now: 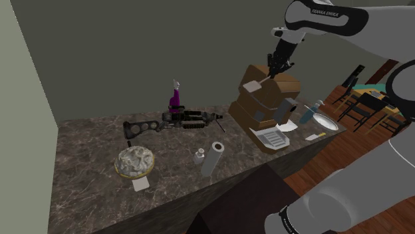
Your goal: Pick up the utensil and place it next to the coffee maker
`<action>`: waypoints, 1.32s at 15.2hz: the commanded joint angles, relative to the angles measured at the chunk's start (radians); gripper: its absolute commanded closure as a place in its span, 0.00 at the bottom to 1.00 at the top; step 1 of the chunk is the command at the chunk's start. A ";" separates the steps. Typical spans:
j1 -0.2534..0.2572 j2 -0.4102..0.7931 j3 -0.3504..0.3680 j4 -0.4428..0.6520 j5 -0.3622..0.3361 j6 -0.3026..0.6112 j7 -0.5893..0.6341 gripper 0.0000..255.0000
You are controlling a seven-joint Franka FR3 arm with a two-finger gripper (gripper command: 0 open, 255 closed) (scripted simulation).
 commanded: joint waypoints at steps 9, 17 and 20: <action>-0.002 -0.014 -0.001 -0.149 -0.006 0.135 0.009 1.00; -0.003 -0.005 -0.004 -0.247 -0.007 0.242 0.014 1.00; -0.004 0.001 -0.005 -0.280 -0.006 0.282 0.015 1.00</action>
